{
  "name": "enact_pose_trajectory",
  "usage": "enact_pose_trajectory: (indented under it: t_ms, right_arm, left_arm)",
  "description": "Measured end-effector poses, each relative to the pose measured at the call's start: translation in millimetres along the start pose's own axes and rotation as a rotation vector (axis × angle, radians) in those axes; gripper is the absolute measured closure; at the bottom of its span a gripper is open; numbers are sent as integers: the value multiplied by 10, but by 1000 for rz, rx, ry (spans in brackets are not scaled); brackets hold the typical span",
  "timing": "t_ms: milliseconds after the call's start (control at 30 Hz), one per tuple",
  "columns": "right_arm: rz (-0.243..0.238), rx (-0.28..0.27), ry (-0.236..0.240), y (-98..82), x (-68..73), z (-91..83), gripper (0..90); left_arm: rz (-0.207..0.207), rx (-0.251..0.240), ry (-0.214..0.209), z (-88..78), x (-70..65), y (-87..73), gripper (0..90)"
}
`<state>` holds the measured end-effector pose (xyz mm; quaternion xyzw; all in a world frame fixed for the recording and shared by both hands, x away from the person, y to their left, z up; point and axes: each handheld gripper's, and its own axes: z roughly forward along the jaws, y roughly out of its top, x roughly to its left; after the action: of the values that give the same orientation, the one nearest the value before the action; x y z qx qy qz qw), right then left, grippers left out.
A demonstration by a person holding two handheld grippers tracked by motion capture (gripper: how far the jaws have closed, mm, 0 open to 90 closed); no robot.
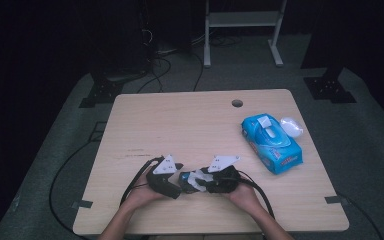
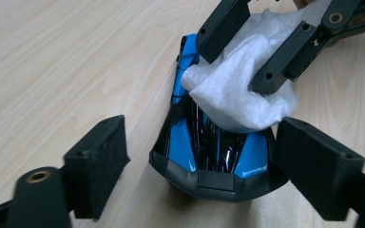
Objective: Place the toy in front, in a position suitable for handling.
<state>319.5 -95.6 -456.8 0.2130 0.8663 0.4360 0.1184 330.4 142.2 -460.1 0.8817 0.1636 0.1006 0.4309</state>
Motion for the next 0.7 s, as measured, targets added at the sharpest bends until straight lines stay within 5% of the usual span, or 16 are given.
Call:
enact_pose_trajectory:
  t_ms: [133, 300, 433, 533, 700]
  right_arm:
    - [-4, -13, -9, -19, 12, 1, 545]
    - [-36, -15, -34, -18, 61, -14, 599]
    - [-84, -10, -73, -12, 148, -12, 635]
    - [-84, -3, -45, -7, 165, -20, 750]
    - [-53, 18, -4, -19, 94, -63, 781]
  left_arm:
    - [-37, 2, -40, 30, 19, -12, 154]
    - [6, 72, -46, 89, -6, -46, 131]
    - [18, 63, -46, 109, -24, -36, 159]
    - [33, 75, -44, 127, -34, -37, 229]
    - [24, 90, -39, 137, -50, -14, 232]
